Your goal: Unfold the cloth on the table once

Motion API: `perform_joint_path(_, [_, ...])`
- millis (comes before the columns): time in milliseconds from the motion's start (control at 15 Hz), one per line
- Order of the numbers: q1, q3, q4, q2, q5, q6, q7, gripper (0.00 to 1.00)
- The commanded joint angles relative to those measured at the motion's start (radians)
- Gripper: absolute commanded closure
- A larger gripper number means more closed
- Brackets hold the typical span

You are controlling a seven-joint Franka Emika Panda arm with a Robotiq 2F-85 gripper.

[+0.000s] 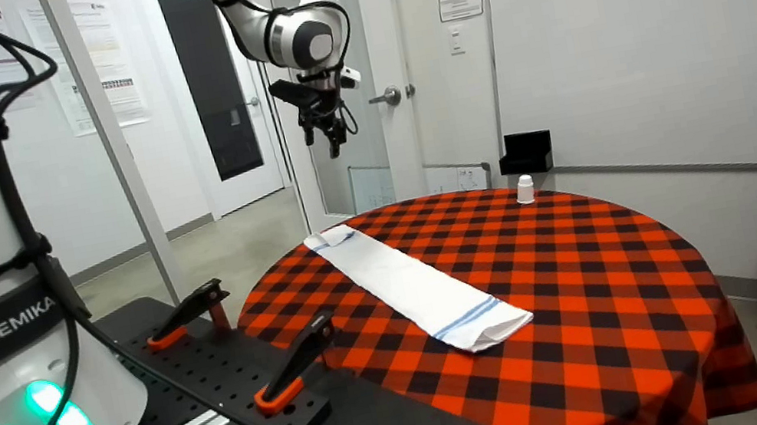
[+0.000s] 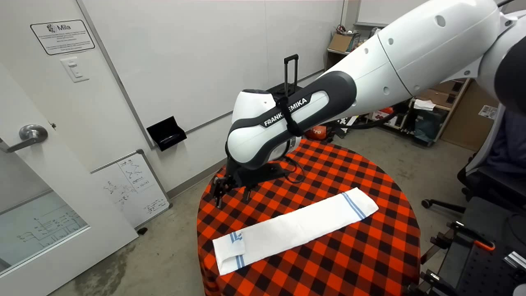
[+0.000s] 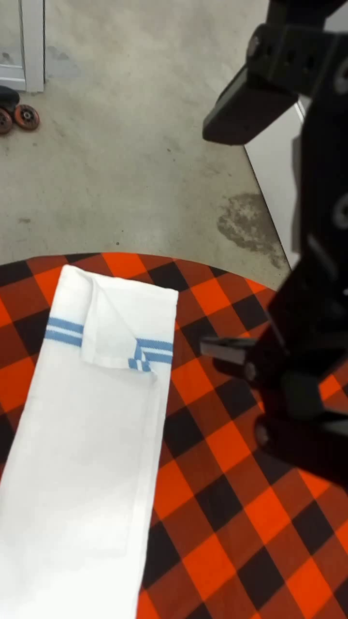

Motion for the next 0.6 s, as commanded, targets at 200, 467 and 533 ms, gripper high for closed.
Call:
perform_joint_path(200, [-0.005,-0.102,-0.342,-0.303,-0.150,-0.019,-0.008,0.00])
perform_joint_path(467, [-0.036,-0.106,-0.517,-0.505,-0.182,-0.143,-0.015,0.00])
perform_joint_path(533, [-0.040,-0.111,-0.554,-0.557,-0.195,-0.184,-0.002,0.00])
